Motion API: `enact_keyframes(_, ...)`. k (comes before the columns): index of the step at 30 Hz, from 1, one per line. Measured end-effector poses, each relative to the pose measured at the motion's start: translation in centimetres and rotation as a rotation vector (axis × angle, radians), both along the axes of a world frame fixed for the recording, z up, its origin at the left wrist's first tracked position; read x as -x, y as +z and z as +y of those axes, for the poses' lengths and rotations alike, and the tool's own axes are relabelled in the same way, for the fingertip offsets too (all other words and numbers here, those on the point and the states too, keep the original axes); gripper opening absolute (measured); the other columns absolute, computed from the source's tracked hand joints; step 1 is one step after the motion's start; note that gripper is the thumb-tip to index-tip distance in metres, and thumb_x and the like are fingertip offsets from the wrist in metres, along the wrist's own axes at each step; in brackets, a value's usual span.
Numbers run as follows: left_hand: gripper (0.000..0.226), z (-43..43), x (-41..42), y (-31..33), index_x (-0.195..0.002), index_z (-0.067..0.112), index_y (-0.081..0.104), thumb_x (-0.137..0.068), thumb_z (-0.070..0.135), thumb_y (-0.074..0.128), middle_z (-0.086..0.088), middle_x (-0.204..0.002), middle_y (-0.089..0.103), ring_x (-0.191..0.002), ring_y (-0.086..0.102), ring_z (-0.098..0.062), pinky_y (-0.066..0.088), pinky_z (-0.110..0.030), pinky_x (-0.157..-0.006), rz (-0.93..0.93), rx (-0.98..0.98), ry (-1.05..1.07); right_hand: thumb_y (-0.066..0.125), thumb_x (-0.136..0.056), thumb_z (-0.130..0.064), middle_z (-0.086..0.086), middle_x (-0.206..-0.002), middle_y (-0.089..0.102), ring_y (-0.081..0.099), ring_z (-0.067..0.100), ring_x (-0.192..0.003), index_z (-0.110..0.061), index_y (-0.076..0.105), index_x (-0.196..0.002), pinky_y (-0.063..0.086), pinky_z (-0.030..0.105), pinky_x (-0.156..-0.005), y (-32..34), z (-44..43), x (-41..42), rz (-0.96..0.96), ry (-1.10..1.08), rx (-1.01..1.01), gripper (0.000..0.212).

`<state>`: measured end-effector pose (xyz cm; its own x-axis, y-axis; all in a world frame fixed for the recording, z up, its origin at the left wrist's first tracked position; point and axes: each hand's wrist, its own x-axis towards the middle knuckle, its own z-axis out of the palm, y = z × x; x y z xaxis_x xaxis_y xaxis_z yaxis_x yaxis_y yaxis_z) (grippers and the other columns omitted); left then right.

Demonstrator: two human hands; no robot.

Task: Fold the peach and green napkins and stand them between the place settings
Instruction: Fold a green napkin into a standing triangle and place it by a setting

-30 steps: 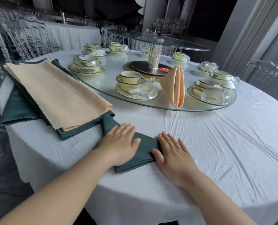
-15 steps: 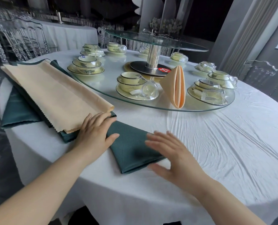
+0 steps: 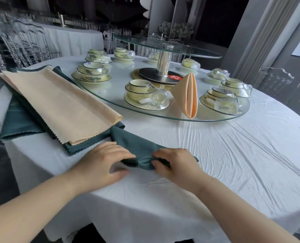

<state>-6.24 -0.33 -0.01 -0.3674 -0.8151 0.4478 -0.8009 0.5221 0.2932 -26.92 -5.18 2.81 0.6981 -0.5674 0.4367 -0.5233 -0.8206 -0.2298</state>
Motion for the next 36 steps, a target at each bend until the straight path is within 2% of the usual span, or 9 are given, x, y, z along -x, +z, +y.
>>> enact_keyframes(6,0.043,-2.8,2.6,1.9,-0.086,0.010,0.069,-0.071,0.046,0.050,0.001,-0.079,0.067,-0.081,0.052,0.002,0.033,-0.003,-0.076,0.401,0.032,0.124,0.053,-0.081,-0.023,-0.016,-0.054,0.051,0.048,0.000,-0.057,-0.026,0.058,-0.063,0.036,0.010,-0.058,2.8,-1.6,1.5,-0.259,-0.089,-0.390,0.018)
enact_keyframes(8,0.036,-3.7,4.0,2.8,-0.087,0.013,0.065,-0.072,0.043,0.052,0.013,-0.071,0.059,-0.072,0.050,0.008,0.036,-0.007,-0.066,0.500,-0.006,0.163,0.054,-0.089,-0.016,-0.016,-0.053,0.052,0.047,-0.001,-0.056,-0.028,0.053,-0.062,0.035,0.009,-0.056,4.2,-2.3,2.5,-0.312,-0.106,-0.467,0.029)
enact_keyframes(11,0.029,-5.5,6.2,4.1,-0.087,0.018,0.062,-0.075,0.039,0.046,0.014,-0.066,0.055,-0.069,0.052,-0.005,0.041,-0.022,-0.065,0.545,0.009,0.198,0.058,-0.087,-0.028,-0.010,-0.071,0.061,0.053,-0.001,-0.065,-0.025,0.059,-0.079,0.041,0.012,-0.064,6.0,-2.7,4.0,-0.346,-0.105,-0.589,0.009)
enact_keyframes(14,0.031,-7.2,8.4,4.9,-0.090,0.015,0.061,-0.076,0.038,0.045,0.013,-0.068,0.053,-0.073,0.051,-0.020,0.041,-0.030,-0.066,0.562,-0.010,0.173,0.068,-0.078,-0.022,-0.001,-0.070,0.057,0.047,0.008,-0.063,-0.017,0.057,-0.083,0.037,0.013,-0.060,6.2,-4.1,5.3,-0.285,-0.228,-0.405,0.013)
enact_keyframes(19,0.027,-10.2,10.1,4.4,-0.106,0.016,0.062,-0.093,0.032,0.044,0.017,-0.088,0.059,-0.090,0.054,-0.012,0.040,-0.024,-0.080,0.579,-0.167,0.069,0.065,-0.079,-0.015,-0.007,-0.059,0.048,0.043,0.006,-0.055,-0.022,0.047,-0.065,0.034,0.012,-0.056,4.6,-6.1,6.7,-0.374,-0.418,-0.295,0.023)
enact_keyframes(22,0.051,-12.0,9.3,3.3,-0.118,0.013,0.060,-0.087,0.038,0.028,0.005,-0.118,0.060,-0.114,0.050,-0.010,0.030,-0.012,-0.093,0.461,-0.180,0.106,0.066,-0.078,-0.017,-0.009,-0.058,0.048,0.046,0.001,-0.055,-0.026,0.046,-0.063,0.035,0.011,-0.054,2.9,-6.9,7.4,-0.437,-0.459,-0.330,0.027)
enact_keyframes(26,0.038,-13.2,8.4,2.3,-0.135,0.016,0.043,-0.101,0.025,0.029,0.004,-0.144,0.038,-0.134,0.029,-0.007,0.013,-0.009,-0.101,0.270,-0.248,0.195,0.066,-0.079,-0.021,-0.009,-0.068,0.058,0.050,-0.005,-0.065,-0.024,0.053,-0.074,0.037,0.010,-0.058,1.7,-7.3,7.9,-0.490,-0.474,-0.381,0.013)
enact_keyframes(31,0.050,-13.7,8.2,1.6,-0.144,0.026,0.022,-0.097,0.039,0.009,0.014,-0.152,0.014,-0.140,0.006,0.001,-0.002,-0.015,-0.108,0.059,-0.304,0.243,0.066,-0.074,-0.032,-0.019,-0.073,0.059,0.051,0.000,-0.066,-0.033,0.053,-0.071,0.037,0.012,-0.058,1.0,-6.7,8.0,-0.536,-0.449,-0.404,0.014)
enact_keyframes(36,0.044,-13.4,8.1,1.8,-0.145,0.028,0.018,-0.101,0.034,0.016,0.017,-0.152,0.011,-0.139,0.003,0.003,-0.001,-0.018,-0.110,0.049,-0.325,0.286,0.065,-0.078,-0.015,-0.017,-0.068,0.055,0.047,0.003,-0.060,-0.027,0.052,-0.067,0.035,0.013,-0.055,1.1,-6.4,8.1,-0.549,-0.463,-0.382,0.021)
